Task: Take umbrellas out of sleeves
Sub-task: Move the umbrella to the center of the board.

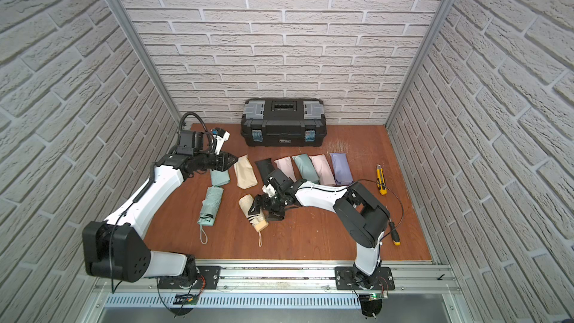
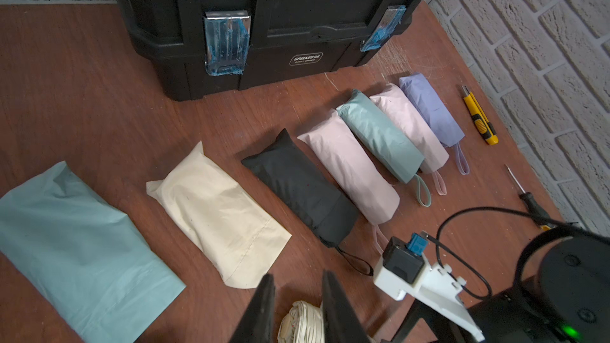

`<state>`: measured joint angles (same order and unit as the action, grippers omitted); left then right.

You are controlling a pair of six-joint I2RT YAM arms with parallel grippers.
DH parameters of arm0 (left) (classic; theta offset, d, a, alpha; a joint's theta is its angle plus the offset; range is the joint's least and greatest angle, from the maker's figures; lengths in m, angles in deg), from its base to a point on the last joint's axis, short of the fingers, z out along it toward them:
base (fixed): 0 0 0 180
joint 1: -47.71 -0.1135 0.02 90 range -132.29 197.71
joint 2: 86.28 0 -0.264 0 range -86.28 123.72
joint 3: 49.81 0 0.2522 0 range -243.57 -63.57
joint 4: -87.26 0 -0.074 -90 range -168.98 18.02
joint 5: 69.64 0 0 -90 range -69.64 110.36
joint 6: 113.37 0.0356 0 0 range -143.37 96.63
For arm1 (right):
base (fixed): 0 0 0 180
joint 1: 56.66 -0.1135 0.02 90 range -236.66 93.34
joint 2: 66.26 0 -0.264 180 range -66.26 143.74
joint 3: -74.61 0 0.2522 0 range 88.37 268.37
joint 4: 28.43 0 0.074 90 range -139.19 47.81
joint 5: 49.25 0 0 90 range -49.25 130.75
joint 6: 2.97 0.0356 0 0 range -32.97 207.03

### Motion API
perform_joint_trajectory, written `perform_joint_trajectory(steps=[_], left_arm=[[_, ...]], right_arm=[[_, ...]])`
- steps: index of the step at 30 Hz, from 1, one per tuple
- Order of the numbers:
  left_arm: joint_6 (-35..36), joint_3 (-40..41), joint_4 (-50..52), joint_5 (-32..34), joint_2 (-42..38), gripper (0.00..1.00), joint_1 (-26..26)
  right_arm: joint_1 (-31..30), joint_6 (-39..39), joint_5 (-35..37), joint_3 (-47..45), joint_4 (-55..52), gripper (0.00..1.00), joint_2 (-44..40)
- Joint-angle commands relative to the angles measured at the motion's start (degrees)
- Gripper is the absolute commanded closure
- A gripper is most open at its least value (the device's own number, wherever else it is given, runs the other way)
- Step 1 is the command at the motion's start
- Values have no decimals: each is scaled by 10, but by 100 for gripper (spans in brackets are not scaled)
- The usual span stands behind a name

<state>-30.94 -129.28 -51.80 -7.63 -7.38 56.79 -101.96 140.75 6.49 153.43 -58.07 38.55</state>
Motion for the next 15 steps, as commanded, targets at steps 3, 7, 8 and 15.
perform_joint_trajectory(steps=[3, 7, 8, 15], left_arm=[[3, 2, -10, -7, -17, 72, -6], [2, 2, -11, -11, -15, 72, -8], [1, 2, -10, -10, -15, 72, -9], [4, 4, -9, -7, -15, 72, -9]], right_arm=[[-21, -159, 168, 123, -242, 13, -14], [-39, -230, 260, 205, -329, 11, 28], [-46, -248, 280, 223, -345, 11, 45], [-84, -273, 344, 331, -390, 10, 150]])
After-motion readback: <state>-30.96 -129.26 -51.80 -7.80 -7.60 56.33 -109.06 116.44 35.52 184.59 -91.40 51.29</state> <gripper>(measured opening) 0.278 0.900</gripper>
